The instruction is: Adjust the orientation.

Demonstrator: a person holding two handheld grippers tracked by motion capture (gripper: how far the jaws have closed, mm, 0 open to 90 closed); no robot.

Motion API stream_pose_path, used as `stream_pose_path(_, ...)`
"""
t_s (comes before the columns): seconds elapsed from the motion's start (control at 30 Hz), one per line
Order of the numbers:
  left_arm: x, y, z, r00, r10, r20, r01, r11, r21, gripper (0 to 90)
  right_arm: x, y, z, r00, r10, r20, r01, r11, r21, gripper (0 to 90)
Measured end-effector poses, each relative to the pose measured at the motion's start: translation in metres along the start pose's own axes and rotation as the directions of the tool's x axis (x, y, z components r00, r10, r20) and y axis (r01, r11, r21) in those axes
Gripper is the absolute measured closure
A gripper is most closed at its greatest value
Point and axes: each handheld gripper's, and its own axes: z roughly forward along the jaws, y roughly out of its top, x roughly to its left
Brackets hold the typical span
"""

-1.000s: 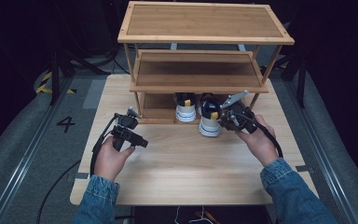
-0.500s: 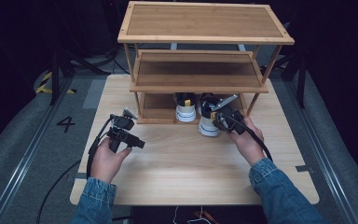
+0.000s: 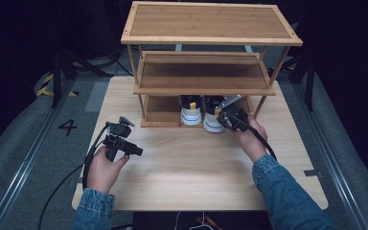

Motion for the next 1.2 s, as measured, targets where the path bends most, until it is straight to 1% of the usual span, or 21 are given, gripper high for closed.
stream_pose_path(0.03, 0.0, -0.001, 0.0, 1.0, -0.002, -0.001, 0.002, 1.0, -0.004, 42.3, -0.001, 0.0, 0.001, 1.0, 0.002, 0.009, -0.002, 1.0, 0.001, 89.3)
stream_pose_path(0.2, 0.004, -0.006, -0.002, 0.9999, -0.01, -0.01, 0.01, 0.9999, -0.006, 42.2, -0.005, 0.002, 0.007, 0.9999, 0.011, 0.013, -0.011, 1.0, -0.013, 89.3)
stream_pose_path(0.23, 0.004, -0.007, -0.003, 0.9998, -0.017, -0.006, 0.017, 0.9998, -0.004, 42.2, -0.004, 0.002, 0.008, 0.9997, 0.009, 0.022, -0.009, 1.0, -0.014, 89.3)
stream_pose_path(0.33, 0.006, -0.01, -0.003, 0.9996, -0.024, -0.012, 0.024, 0.9997, -0.006, 42.2, -0.005, 0.003, 0.012, 0.9993, 0.011, 0.037, -0.01, 1.0, -0.02, 89.4)
stream_pose_path(0.4, 0.008, -0.012, -0.004, 0.9994, -0.031, -0.013, 0.031, 0.9995, -0.007, 42.2, -0.006, 0.004, 0.014, 0.9994, 0.014, 0.031, -0.013, 0.999, -0.031, 89.4)
stream_pose_path(0.5, 0.009, -0.014, -0.004, 0.9993, -0.035, -0.015, 0.035, 0.9994, -0.004, 42.2, -0.006, 0.005, 0.016, 0.9991, 0.007, 0.041, -0.005, 0.999, -0.031, 89.3)
stream_pose_path(0.6, 0.011, -0.015, -0.004, 0.9993, -0.034, -0.017, 0.034, 0.9994, -0.001, 42.2, -0.005, 0.007, 0.018, 0.999, 0.01, 0.044, -0.009, 0.999, -0.036, 89.2)
stream_pose_path(0.67, 0.011, -0.016, -0.004, 0.999, -0.042, -0.015, 0.041, 0.9991, -0.007, 42.2, -0.005, 0.007, 0.02, 0.9986, 0.011, 0.052, -0.009, 0.999, -0.04, 89.0)
stream_pose_path(0.73, 0.012, -0.016, -0.005, 0.9992, -0.037, -0.014, 0.037, 0.9993, -0.001, 42.1, -0.005, 0.008, 0.021, 0.9987, 0.012, 0.049, -0.01, 0.999, -0.04, 86.4)
stream_pose_path(0.87, 0.011, -0.015, -0.005, 0.9991, -0.04, -0.016, 0.04, 0.9992, -0.003, 41.4, -0.007, 0.008, 0.023, 0.9987, 0.013, 0.048, -0.011, 0.999, -0.042, 84.5)
stream_pose_path(0.9, 0.011, -0.015, -0.005, 0.999, -0.041, -0.015, 0.041, 0.9992, -0.004, 41.2, -0.007, 0.008, 0.024, 0.9986, 0.007, 0.052, -0.005, 0.999, -0.042, 83.1)
stream_pose_path(0.93, 0.01, -0.014, -0.005, 0.9991, -0.039, -0.017, 0.039, 0.9992, -0.007, 41.1, -0.006, 0.008, 0.024, 0.9987, 0.006, 0.05, -0.004, 0.999, -0.042, 81.2)
stream_pose_path(0.97, 0.01, -0.013, -0.005, 0.9993, -0.034, -0.018, 0.034, 0.9994, -0.008, 41.0, -0.006, 0.009, 0.024, 0.999, 0.009, 0.043, -0.007, 0.999, -0.042, 77.0)
stream_pose_path(1.0, 0.009, -0.012, -0.005, 0.9994, -0.031, -0.015, 0.031, 0.9995, -0.009, 40.8, -0.007, 0.009, 0.024, 0.9996, 0.016, 0.022, -0.015, 0.999, -0.044, 71.0)
stream_pose_path(1.03, 0.008, -0.011, -0.005, 0.9996, -0.025, -0.013, 0.025, 0.9996, -0.009, 40.7, -0.007, 0.008, 0.023, 0.9998, 0.021, 0.006, -0.021, 0.999, -0.044, 67.1)
stream_pose_path(1.1, 0.006, -0.008, -0.004, 0.9998, -0.017, -0.012, 0.017, 0.9998, -0.008, 40.3, -0.007, 0.008, 0.02, 0.999, 0.042, -0.016, -0.043, 0.998, -0.038, 63.9)
stream_pose_path(1.17, 0.005, -0.006, -0.003, 0.9999, -0.012, -0.007, 0.012, 0.9999, -0.011, 40.1, -0.007, 0.007, 0.014, 0.9976, 0.059, -0.036, -0.061, 0.997, -0.047, 61.8)
stream_pose_path(1.2, 0.004, -0.004, -0.003, 1.0, -0.008, -0.005, 0.008, 0.9999, -0.007, 40.1, -0.008, 0.007, 0.009, 0.9972, 0.06, -0.044, -0.062, 0.996, -0.061, 61.1)
